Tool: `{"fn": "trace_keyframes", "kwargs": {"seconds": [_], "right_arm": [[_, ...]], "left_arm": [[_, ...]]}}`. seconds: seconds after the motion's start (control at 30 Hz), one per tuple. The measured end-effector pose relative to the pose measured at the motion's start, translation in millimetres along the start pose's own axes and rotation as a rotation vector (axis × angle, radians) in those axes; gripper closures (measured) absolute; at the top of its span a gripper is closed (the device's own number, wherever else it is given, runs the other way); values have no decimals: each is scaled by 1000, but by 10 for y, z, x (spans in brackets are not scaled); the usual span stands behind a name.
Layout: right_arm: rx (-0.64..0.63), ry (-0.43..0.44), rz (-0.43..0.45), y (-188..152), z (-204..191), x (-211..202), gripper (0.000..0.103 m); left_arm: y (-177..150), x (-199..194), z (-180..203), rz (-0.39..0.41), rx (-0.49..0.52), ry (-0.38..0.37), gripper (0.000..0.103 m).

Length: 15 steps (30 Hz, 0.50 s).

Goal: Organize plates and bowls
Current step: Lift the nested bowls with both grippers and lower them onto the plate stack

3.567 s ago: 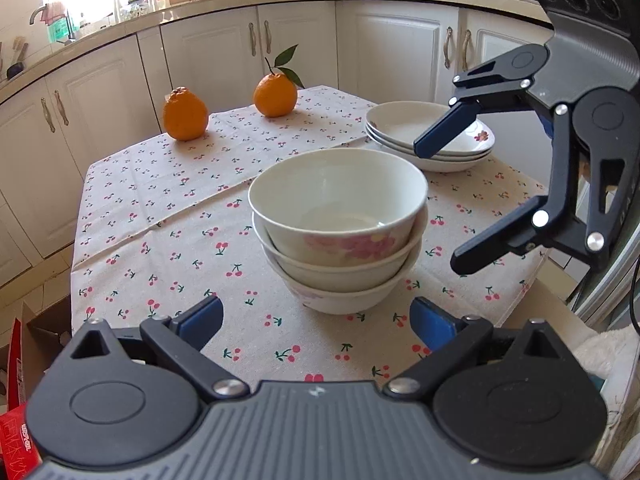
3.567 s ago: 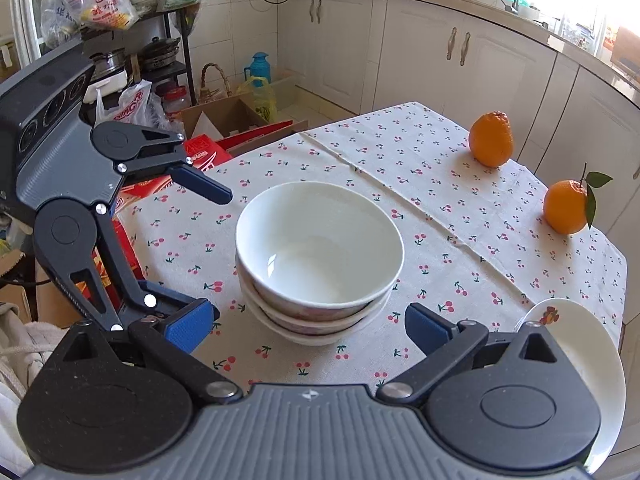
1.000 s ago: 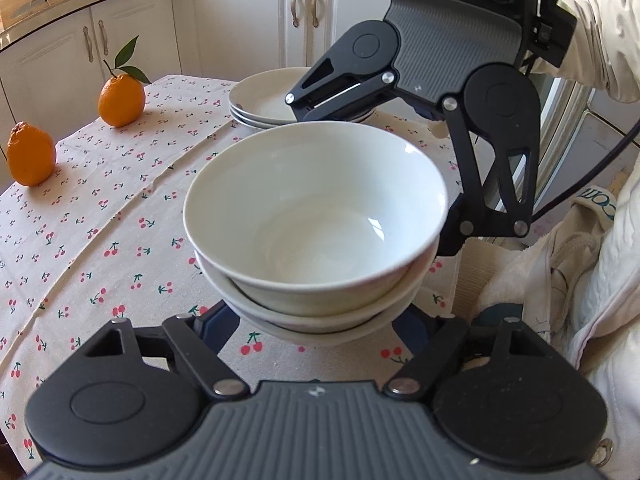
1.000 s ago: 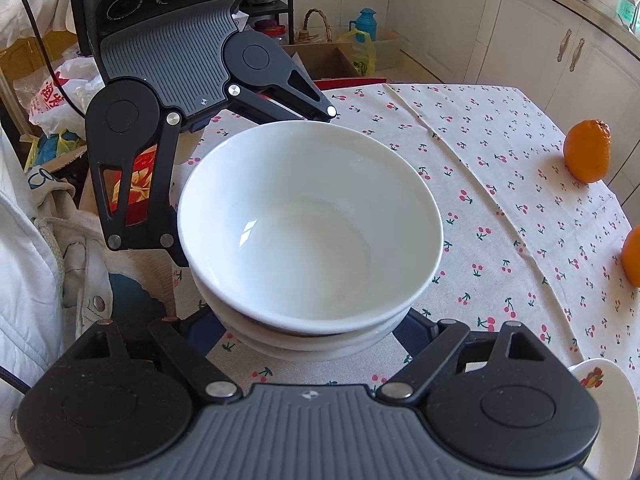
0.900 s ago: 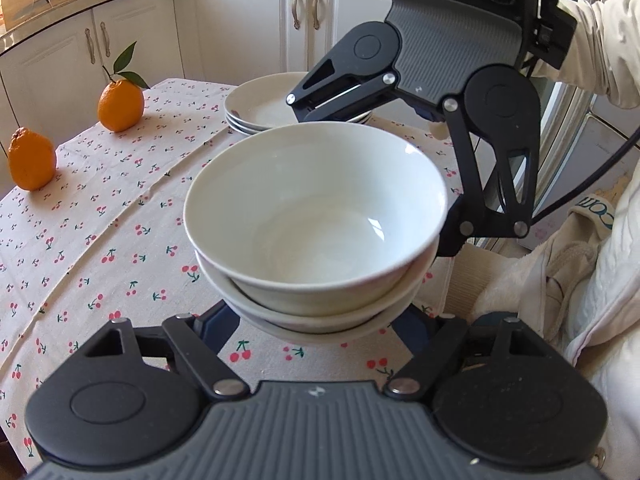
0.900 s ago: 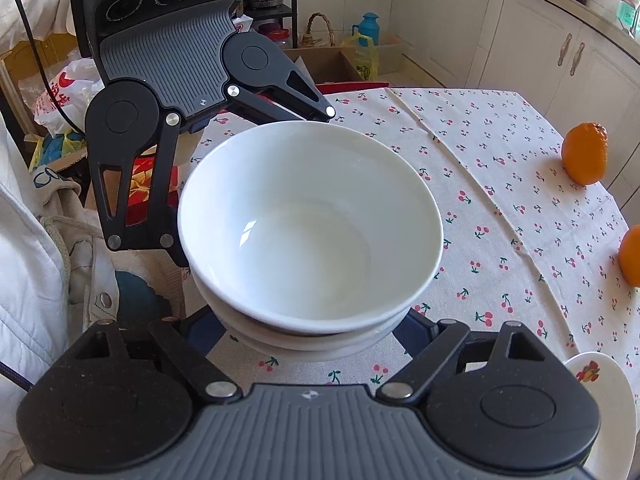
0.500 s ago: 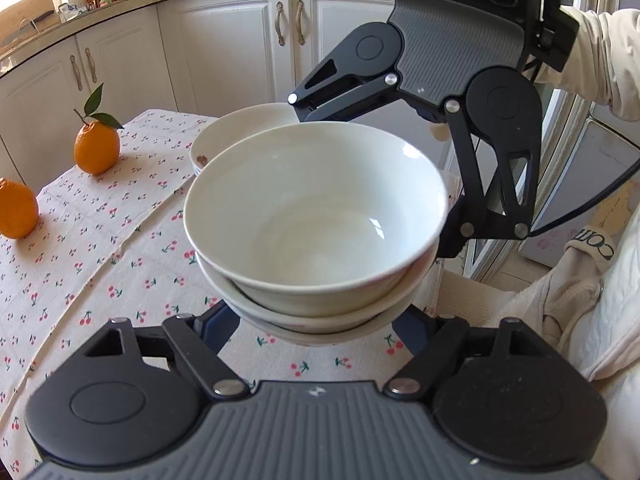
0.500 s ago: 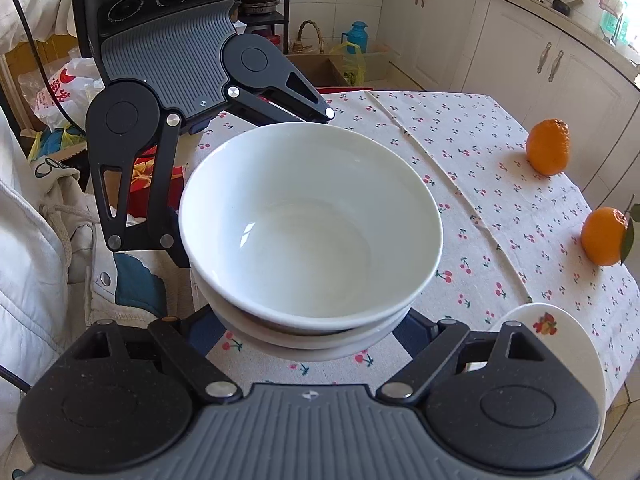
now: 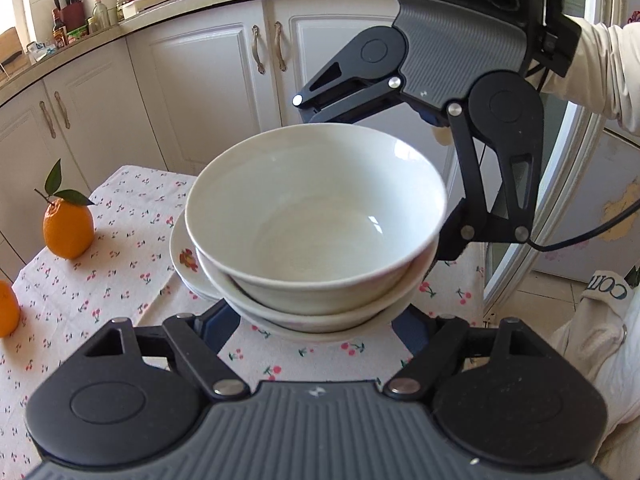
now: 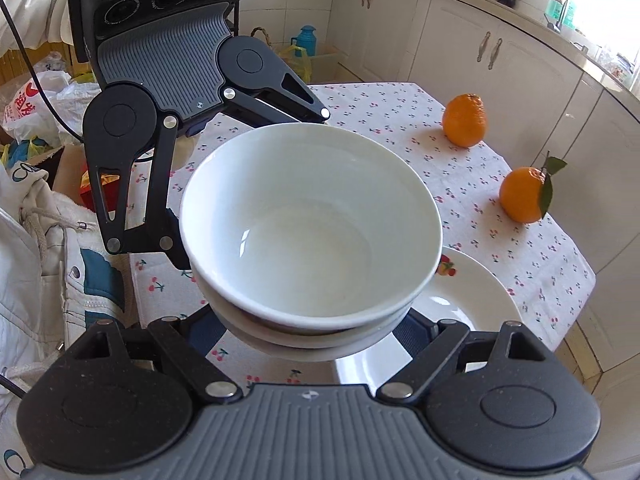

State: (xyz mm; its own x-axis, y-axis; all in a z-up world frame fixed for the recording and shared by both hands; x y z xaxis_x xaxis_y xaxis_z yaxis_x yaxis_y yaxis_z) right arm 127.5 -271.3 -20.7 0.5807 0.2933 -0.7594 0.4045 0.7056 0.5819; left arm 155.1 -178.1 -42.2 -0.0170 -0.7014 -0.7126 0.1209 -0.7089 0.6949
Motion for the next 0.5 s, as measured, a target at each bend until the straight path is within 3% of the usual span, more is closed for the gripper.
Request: {"fn": "trace_keyframes", "kwargs": {"seconds": [0.5], "right_arm": [[53,-60,-44,-299,652,336,12]], "left_arm": [[339,533,-530,-11,15,5,22]]}}
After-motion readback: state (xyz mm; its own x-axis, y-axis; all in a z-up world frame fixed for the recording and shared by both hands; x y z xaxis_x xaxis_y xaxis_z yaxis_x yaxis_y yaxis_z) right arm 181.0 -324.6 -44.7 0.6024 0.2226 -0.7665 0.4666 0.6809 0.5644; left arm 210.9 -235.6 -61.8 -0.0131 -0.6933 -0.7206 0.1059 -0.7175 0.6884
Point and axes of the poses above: each gripper's, at about its wrist camera, not at the fingertips, and x roughly the way its jaws point, z to its right, y to its top, the point moved 6 cm from there along x, roughly the way its jaws point, and after that the axes turned 14 degrees about -y, right-handed, at the moved point
